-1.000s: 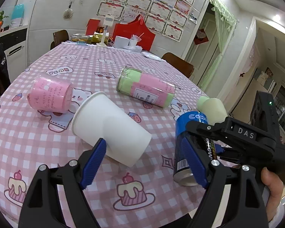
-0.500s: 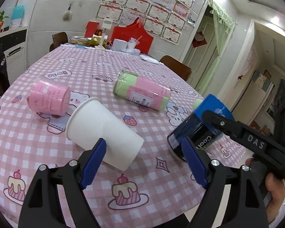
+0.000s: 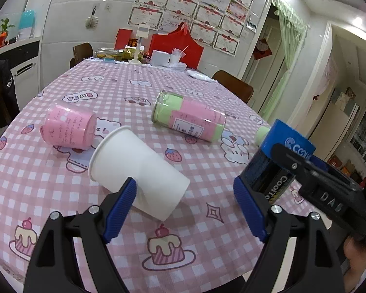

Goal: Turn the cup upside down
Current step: 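Rotate the can upright with the right gripper and lower it onto the table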

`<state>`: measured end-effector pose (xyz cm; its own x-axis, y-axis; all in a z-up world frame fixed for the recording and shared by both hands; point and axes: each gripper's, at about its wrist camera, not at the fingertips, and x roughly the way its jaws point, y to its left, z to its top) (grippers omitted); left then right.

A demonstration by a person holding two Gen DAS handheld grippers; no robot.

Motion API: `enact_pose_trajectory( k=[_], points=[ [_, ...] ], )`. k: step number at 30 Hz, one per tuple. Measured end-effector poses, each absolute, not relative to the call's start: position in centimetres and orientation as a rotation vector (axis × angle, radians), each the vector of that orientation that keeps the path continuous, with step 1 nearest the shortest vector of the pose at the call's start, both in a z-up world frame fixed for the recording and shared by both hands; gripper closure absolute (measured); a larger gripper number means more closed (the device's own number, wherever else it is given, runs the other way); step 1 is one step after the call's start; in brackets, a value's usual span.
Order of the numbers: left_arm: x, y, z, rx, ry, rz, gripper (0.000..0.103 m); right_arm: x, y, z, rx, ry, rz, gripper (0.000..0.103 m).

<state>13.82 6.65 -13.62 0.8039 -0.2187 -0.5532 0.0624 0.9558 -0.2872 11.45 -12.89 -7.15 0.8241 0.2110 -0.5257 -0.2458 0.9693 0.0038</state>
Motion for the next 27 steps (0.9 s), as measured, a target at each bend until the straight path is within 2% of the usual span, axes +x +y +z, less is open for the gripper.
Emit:
enact_pose_trajectory(
  k=[7,15,27],
  points=[
    [13.7,6.2,-13.8,-0.24,0.627,-0.154,0.023,10.6,-12.4,-8.1,-0.115,0.515,0.22,0.038],
    [12.9,6.5,-13.4,-0.239,0.612,-0.156,0.023,9.2,-12.7,-7.3,-0.038,0.497,0.273,0.037],
    [10.8,6.3,-11.1,-0.214,0.555,-0.165,0.023,6.2,-14.5,-4.3,0.043,0.419,0.298,0.02]
  ],
)
